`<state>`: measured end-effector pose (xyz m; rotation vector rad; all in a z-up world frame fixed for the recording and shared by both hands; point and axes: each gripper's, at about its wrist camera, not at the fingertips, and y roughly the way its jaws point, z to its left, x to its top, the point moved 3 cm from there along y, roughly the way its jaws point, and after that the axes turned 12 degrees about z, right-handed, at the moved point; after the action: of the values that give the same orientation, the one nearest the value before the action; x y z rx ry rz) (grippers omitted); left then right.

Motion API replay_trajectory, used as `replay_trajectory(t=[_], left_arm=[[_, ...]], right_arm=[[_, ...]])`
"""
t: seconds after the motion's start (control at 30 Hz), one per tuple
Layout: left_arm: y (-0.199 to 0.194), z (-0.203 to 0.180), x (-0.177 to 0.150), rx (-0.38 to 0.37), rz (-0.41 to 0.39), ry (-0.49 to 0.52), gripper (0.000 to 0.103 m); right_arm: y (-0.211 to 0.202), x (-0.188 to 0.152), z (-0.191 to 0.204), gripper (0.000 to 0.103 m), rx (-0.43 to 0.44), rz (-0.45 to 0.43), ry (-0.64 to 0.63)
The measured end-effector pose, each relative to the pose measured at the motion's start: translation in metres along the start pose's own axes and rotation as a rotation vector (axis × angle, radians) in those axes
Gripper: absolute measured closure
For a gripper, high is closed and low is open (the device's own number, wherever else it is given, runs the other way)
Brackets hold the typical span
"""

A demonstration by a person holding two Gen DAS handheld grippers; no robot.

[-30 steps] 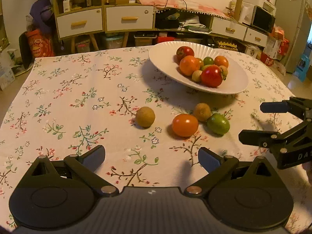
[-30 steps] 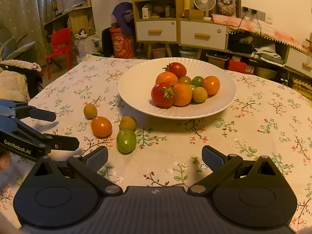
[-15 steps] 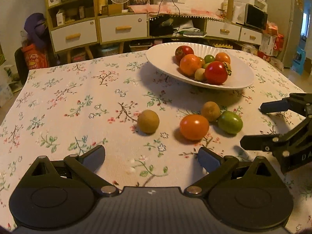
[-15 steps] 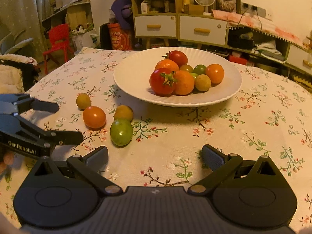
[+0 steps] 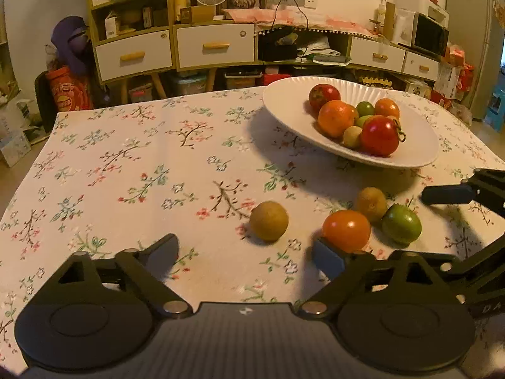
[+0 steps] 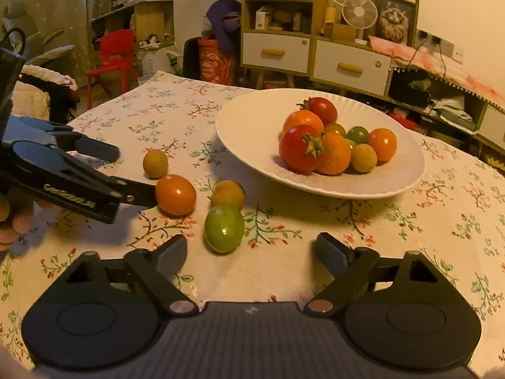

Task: Organize fruits
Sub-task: 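Grasp a tan round fruit with the left gripper while the right gripper grasps a green tomato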

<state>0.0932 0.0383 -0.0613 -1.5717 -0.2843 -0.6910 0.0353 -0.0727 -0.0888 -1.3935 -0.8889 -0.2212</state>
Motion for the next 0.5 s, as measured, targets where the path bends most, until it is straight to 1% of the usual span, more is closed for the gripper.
replay_trajectory(t=[0.03,0.1,0.13,0.2,0.23,0.3,0.33,0.4,0.43,0.5], left_arm=[[0.0003,-0.0009,0.0015,-0.005,-0.001,0.003,0.018],[0.0009,-0.003,0.0038,-0.014,-0.001,0.01,0.026],[0.001,-0.0039,0.0047,-0.018,-0.002,0.011,0.028],[0.0011,-0.0051,0.0059,-0.024,-0.003,0.014,0.037],[0.0009,-0.0057,0.0064,-0.026,-0.004,0.014,0.039],[0.0002,-0.0068,0.007,-0.032,-0.004,0.015,0.048],[0.0004,-0.0069,0.0077,-0.035,-0.004,0.016,0.051],[0.0001,-0.0079,0.0084,-0.042,-0.003,0.015,0.057],[0.0,-0.0081,0.0087,-0.043,-0.003,0.015,0.059],[-0.0001,-0.0086,0.0088,-0.045,-0.004,0.015,0.066]], right_arm=[[-0.0001,0.0008,0.0011,0.023,0.004,-0.002,-0.006],[-0.0005,0.0024,0.0038,0.031,0.014,-0.005,-0.018],[-0.0008,0.0024,0.0047,0.033,0.017,-0.006,-0.023],[-0.0007,0.0035,0.006,0.041,0.022,-0.009,-0.032],[-0.0006,0.004,0.0065,0.043,0.025,-0.01,-0.034],[-0.001,0.0051,0.0069,0.054,0.031,-0.012,-0.038],[-0.0015,0.0055,0.0071,0.056,0.034,-0.012,-0.038],[-0.0019,0.0062,0.007,0.062,0.038,-0.013,-0.037],[-0.0016,0.0065,0.0066,0.063,0.039,-0.013,-0.036],[-0.002,0.0061,0.0069,0.066,0.041,-0.013,-0.037]])
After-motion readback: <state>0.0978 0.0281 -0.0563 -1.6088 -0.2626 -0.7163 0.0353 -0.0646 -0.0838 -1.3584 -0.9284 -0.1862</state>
